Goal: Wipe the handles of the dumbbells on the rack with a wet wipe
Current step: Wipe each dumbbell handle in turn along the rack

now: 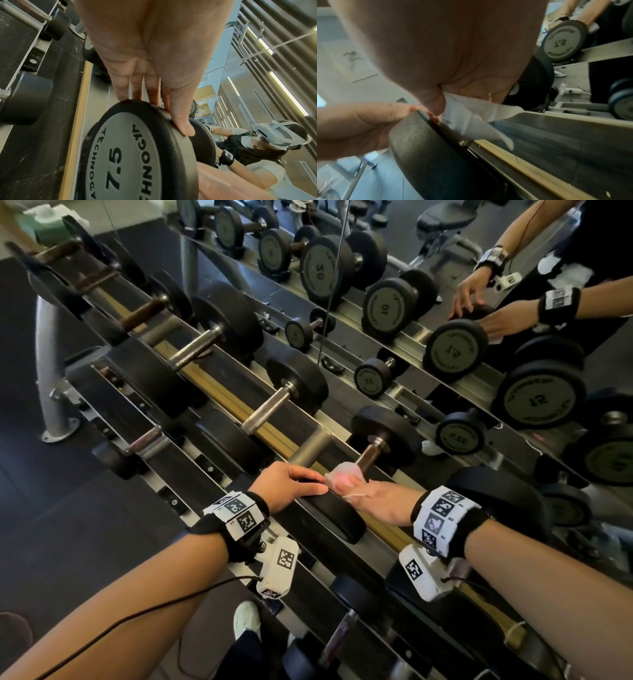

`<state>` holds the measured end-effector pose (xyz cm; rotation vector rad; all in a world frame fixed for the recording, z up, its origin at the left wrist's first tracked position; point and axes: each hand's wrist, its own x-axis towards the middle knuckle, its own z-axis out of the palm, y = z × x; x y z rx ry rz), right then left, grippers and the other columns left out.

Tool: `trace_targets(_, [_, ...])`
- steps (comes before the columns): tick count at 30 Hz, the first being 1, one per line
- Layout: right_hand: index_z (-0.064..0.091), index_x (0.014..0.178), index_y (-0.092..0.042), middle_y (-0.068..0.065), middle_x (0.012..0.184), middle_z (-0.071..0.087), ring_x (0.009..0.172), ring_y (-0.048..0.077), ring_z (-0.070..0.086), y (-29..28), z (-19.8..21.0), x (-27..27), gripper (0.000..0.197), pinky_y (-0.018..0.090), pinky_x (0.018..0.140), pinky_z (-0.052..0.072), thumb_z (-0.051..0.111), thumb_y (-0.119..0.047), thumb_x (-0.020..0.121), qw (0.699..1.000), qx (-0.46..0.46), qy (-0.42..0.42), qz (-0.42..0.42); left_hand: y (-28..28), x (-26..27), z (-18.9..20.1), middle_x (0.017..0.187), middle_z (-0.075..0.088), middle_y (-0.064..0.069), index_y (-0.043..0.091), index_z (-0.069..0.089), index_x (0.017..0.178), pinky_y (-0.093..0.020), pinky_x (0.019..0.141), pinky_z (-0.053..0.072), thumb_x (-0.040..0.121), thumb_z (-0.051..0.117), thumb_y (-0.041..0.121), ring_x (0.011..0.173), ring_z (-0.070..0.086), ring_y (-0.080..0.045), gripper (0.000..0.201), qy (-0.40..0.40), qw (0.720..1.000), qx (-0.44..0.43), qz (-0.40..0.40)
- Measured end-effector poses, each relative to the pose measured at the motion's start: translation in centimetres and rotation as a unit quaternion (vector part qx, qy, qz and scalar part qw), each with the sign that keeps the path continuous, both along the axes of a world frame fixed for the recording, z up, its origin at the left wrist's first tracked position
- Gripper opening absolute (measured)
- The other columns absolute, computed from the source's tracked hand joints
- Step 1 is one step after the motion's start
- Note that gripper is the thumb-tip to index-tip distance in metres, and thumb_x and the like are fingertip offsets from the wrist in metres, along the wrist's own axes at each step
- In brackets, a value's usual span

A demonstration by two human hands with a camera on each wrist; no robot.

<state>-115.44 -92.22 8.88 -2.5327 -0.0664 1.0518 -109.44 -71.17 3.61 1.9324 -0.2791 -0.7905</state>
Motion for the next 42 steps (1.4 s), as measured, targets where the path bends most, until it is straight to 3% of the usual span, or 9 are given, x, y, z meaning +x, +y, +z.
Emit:
trace_targets(5, [0.065,0.115,-0.038,0.003,0.123,0.061,0.122,0.023,0.053,-1.2,2.5,-1.3,0.025,0.042,0.109,0.037,0.045,-0.041,0.101,0.959,0.164,-0.005,-0.233,-0.1,0.3,0.1,0.095,0.071,0.021,0.046,0.075,0.087,-0.029,0.096,0.04,0.077,0.079,0.042,0.101,0.061,-0.003,0.011,0.007,1.0,0.01,0.002])
trace_targets(8, [0.071,0.092,-0.041,0.002,0.11,0.067,0.106,0.02,0.06,-1.2,4.1,-2.4,0.052,0.039,0.098,0.044,0.055,-0.082,0.065,0.928,0.196,-0.056,-0.311,-0.2,0.9,0.6,0.088,0.073,0.02,0.044,0.076,0.082,-0.02,0.084,0.04,0.075,0.082,0.04,0.096,0.064,-0.002,0.009,0.008,1.0,0.028,-0.009])
trace_targets(11, [0.063,0.12,-0.015,0.016,0.123,0.063,0.115,0.029,0.057,-2.1,3.6,-2.7,0.031,0.048,0.105,0.041,0.045,-0.031,0.1,0.902,0.196,-0.106,-0.371,-0.7,2.0,1.6,0.089,0.074,0.013,0.034,0.078,0.087,-0.021,0.084,0.044,0.077,0.082,0.033,0.093,0.066,-0.005,0.011,0.026,0.997,0.058,-0.05])
trace_targets(13, [0.059,0.127,-0.005,0.016,0.125,0.061,0.117,0.029,0.055,-3.0,2.8,-2.9,0.033,0.044,0.107,0.039,0.036,-0.014,0.104,0.893,0.183,-0.127,-0.39,-1.4,2.5,2.3,0.094,0.073,0.011,0.03,0.075,0.094,-0.021,0.083,0.046,0.079,0.081,0.028,0.092,0.066,-0.004,0.016,0.033,0.994,0.072,-0.079])
trace_targets(21, [0.066,0.113,-0.014,0.024,0.124,0.063,0.118,0.043,0.057,-4.6,-0.9,-4.5,0.026,0.036,0.091,0.046,0.043,-0.013,0.101,0.737,0.209,-0.254,-0.59,-2.2,1.4,1.7,0.101,0.066,0.016,0.035,0.068,0.106,-0.016,0.077,0.042,0.067,0.086,0.047,0.096,0.06,0.002,0.045,-0.041,0.986,0.123,-0.108])
trace_targets(25, [0.064,0.128,-0.017,0.003,0.128,0.062,0.12,0.021,0.055,-1.7,-2.6,-3.0,0.032,0.018,0.095,0.037,0.044,-0.019,0.102,0.74,0.259,-0.242,-0.571,-1.4,0.9,1.0,0.095,0.065,0.022,0.043,0.067,0.095,-0.009,0.068,0.034,0.068,0.083,0.052,0.088,0.056,0.01,0.033,-0.051,0.989,0.112,-0.085])
trace_targets(31, [0.063,0.125,-0.017,0.01,0.133,0.059,0.117,0.022,0.057,1.0,-3.9,0.1,0.029,0.033,0.107,0.04,0.043,-0.021,0.104,0.67,0.303,-0.213,-0.643,-0.9,1.0,0.6,0.095,0.063,0.026,0.045,0.069,0.094,-0.008,0.069,0.032,0.068,0.084,0.049,0.089,0.053,0.014,0.03,-0.048,0.992,0.099,-0.065])
trace_targets(38, [0.06,0.127,-0.029,0.003,0.118,0.056,0.116,0.018,0.051,2.1,-5.2,-2.0,0.03,0.037,0.109,0.036,0.045,-0.018,0.102,0.806,0.266,-0.15,-0.508,-0.8,1.1,0.4,0.097,0.064,0.024,0.045,0.07,0.092,-0.01,0.07,0.032,0.066,0.084,0.05,0.093,0.054,0.009,0.03,-0.035,0.993,0.098,-0.06])
trace_targets(42, [0.064,0.109,-0.015,0.011,0.109,0.064,0.106,0.021,0.06,2.8,-5.3,-3.4,0.018,0.038,0.101,0.045,0.06,-0.026,0.096,0.75,0.383,-0.104,-0.53,-0.8,0.9,0.2,0.091,0.066,0.026,0.051,0.069,0.086,-0.01,0.07,0.034,0.063,0.085,0.053,0.089,0.056,0.011,0.028,-0.036,0.993,0.101,-0.048])
